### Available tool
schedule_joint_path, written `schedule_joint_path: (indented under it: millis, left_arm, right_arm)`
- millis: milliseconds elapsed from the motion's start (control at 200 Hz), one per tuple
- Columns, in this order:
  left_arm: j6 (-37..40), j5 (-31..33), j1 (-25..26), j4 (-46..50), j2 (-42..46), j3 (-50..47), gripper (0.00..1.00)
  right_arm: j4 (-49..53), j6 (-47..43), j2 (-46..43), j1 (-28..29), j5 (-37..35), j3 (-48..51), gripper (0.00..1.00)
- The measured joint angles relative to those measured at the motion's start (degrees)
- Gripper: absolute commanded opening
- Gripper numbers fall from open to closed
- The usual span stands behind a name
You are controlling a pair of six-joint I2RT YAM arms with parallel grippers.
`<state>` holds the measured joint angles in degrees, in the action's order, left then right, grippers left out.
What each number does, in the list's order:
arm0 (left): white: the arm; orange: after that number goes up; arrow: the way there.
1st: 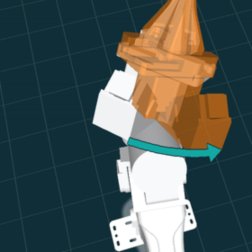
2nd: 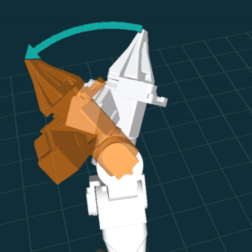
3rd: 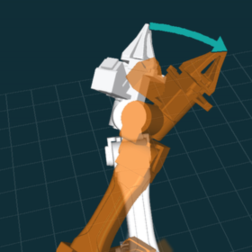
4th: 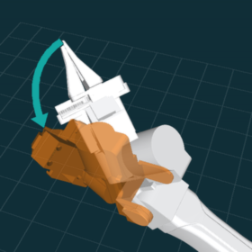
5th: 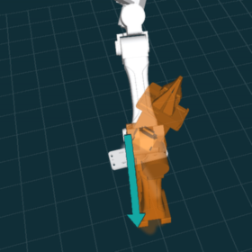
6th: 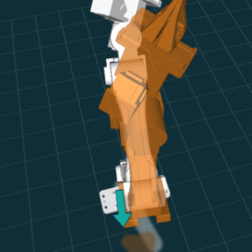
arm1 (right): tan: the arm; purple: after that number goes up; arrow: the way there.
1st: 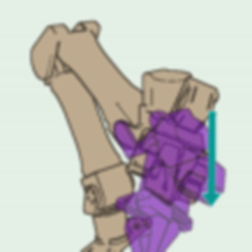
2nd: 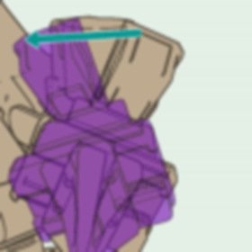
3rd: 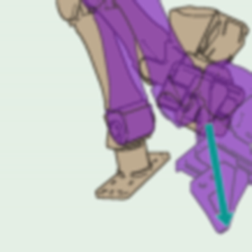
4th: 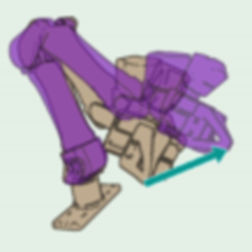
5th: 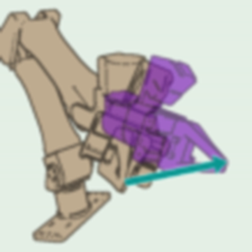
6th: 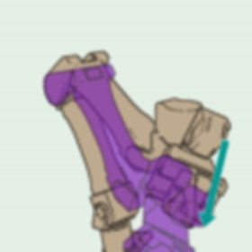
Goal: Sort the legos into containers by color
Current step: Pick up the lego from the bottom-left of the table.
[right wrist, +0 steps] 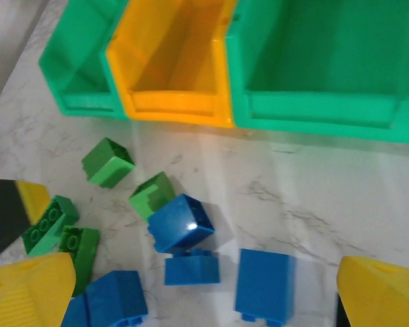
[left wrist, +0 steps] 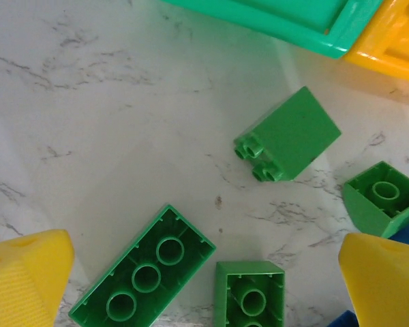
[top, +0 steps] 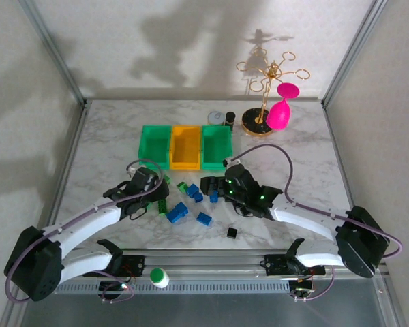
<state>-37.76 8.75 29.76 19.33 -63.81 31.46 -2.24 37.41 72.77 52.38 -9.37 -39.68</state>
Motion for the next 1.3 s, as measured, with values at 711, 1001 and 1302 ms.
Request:
schedule_joint_path:
  millis: [711,1001,1302]
  left_arm:
    - [-3.91,2.23,0.04,-1.31,-3.48,-4.2,0.76]
    - [-4.11,0.76,0.63,-2.05,-3.48,-4.92,0.72]
    - [-4.09,0.28,1.11,-3.19,-5.27,-4.92,0.64]
  right_arm:
    - [0.66,1.25,2.91,3.39,-3.1,-1.7,0.99]
    - [1.29,1.44,4.07,3.39,-3.26,-2.29,0.99]
    - [1.42,1.73,4.96,3.43,-3.37,-2.67,0.99]
